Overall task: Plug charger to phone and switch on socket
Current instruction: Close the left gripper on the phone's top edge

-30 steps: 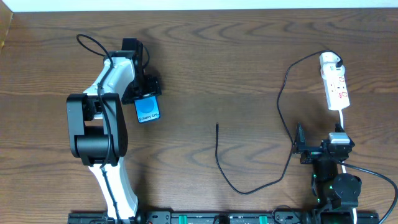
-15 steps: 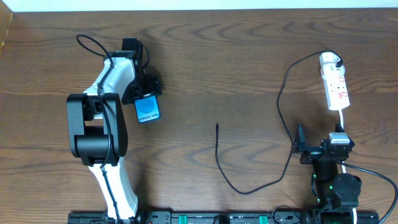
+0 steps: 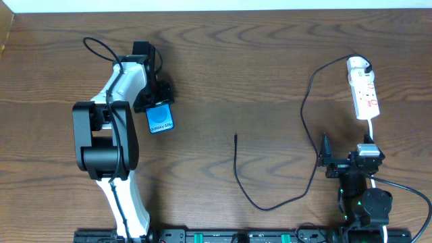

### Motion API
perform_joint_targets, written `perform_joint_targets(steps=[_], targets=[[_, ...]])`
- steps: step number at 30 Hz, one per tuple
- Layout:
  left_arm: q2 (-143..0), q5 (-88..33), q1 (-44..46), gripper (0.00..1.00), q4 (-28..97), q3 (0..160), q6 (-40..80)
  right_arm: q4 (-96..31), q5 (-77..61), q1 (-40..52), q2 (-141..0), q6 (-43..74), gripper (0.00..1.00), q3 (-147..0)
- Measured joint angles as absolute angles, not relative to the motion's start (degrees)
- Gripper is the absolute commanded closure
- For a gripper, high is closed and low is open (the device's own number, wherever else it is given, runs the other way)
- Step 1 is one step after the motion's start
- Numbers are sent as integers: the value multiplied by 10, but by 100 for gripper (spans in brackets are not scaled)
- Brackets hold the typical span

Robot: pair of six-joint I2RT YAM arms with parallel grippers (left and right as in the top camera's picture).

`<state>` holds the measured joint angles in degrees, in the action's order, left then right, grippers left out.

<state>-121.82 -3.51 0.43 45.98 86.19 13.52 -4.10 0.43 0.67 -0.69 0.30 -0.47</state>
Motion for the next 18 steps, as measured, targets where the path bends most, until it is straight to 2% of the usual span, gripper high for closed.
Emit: perform_joint_targets(steps=[3, 5, 11, 18], targets=[[-1218, -35, 4, 26, 460, 862, 135, -41, 4, 7, -7, 3, 1, -5], [-1218, -35, 4, 30, 460, 862, 135, -41, 4, 7, -7, 3, 1, -5], [-1217, -34, 4, 69, 458, 862, 136, -41, 4, 7, -7, 3, 1, -5], [-1217, -34, 4, 91, 458, 862, 136, -41, 4, 7, -7, 3, 1, -5]])
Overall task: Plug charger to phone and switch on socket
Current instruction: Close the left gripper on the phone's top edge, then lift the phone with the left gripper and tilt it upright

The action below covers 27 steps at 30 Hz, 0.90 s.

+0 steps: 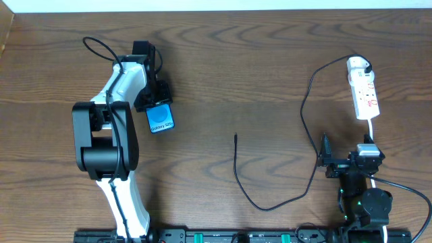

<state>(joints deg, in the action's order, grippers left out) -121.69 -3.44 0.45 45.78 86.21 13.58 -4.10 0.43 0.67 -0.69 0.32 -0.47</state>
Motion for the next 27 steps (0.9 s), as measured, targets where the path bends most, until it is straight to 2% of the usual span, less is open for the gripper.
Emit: perform_joint_targets(steps=[19, 27], targets=[[-1211, -39, 4, 92, 476, 862, 136, -41, 4, 7, -7, 3, 1, -5], [-1164, -40, 4, 93, 483, 862, 136, -41, 4, 7, -7, 3, 1, -5]])
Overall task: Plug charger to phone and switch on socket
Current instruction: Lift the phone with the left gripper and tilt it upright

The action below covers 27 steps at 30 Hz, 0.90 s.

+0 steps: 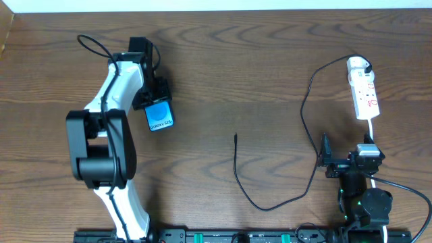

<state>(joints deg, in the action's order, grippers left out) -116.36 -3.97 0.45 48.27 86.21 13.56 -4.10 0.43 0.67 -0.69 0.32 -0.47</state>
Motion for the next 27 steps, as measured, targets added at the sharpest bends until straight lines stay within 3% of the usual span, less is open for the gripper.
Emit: perform_joint_targets(steps=[9, 16, 27], targets=[[-1110, -105, 4, 93, 510, 862, 136, -41, 4, 7, -7, 3, 1, -5], [-1107, -310, 4, 93, 511, 862, 156, -41, 4, 7, -7, 3, 1, -5], [-1107, -587, 4, 93, 523, 862, 361, -41, 4, 7, -7, 3, 1, -5]])
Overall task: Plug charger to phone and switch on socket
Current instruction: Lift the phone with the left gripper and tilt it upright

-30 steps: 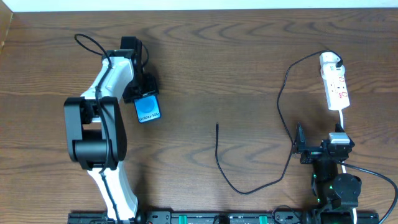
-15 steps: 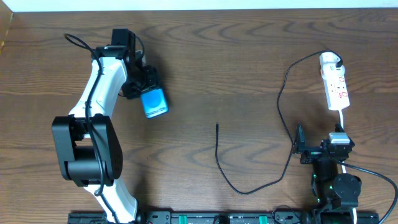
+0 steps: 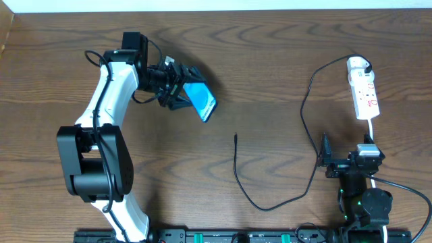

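My left gripper (image 3: 182, 94) is shut on the blue phone (image 3: 201, 99) and holds it tilted above the table, left of centre. The free plug end of the black charger cable (image 3: 235, 137) lies on the wood a little right and below the phone. That cable (image 3: 307, 101) loops across to the white power strip (image 3: 364, 94) at the far right, where the charger (image 3: 358, 65) sits plugged in. My right gripper (image 3: 327, 160) rests low at the right near the table's front, its fingers apart with nothing between them.
The brown wooden table (image 3: 270, 54) fills the view. A dark equipment rail (image 3: 223, 237) runs along the front edge. The cable's loop (image 3: 270, 206) lies between the two arms near the front.
My left arm has swung right and turned, carrying the phone from the left side toward the centre. The phone now tilts, closer to the cable's plug end. The right arm has not moved.
At first my left gripper was at the phone's top edge on the table at the left. It stayed there, shifting slightly with the phone. Now the phone is held up and carried toward the cable end. The right arm, cable and power strip stayed still throughout.
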### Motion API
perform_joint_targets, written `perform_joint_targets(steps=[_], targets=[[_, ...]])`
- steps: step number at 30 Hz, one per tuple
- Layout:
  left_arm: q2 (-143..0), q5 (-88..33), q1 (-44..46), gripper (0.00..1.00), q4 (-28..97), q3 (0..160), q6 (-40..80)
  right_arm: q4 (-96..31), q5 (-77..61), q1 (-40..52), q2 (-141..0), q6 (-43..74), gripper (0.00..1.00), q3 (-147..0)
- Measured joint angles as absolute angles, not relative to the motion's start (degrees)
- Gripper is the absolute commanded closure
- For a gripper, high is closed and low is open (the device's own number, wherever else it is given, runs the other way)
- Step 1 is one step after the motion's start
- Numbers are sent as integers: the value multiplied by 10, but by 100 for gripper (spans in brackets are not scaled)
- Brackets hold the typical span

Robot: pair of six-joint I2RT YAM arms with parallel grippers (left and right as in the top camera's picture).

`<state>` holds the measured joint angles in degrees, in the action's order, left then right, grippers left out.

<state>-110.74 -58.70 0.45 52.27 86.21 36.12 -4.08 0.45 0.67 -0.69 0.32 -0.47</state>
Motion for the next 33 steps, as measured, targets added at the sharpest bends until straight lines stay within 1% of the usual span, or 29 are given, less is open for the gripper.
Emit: perform_joint_targets(steps=[5, 13, 19, 33], targets=[[-1107, -691, 4, 93, 523, 862, 450, -41, 4, 7, -7, 3, 1, -5], [-1107, -827, 4, 92, 523, 862, 553, -41, 4, 7, -7, 3, 1, -5], [-1107, -857, 4, 93, 523, 862, 606, -41, 4, 7, -7, 3, 1, -5], [-1107, -867, 4, 93, 523, 862, 676, -41, 4, 7, -7, 3, 1, -5]])
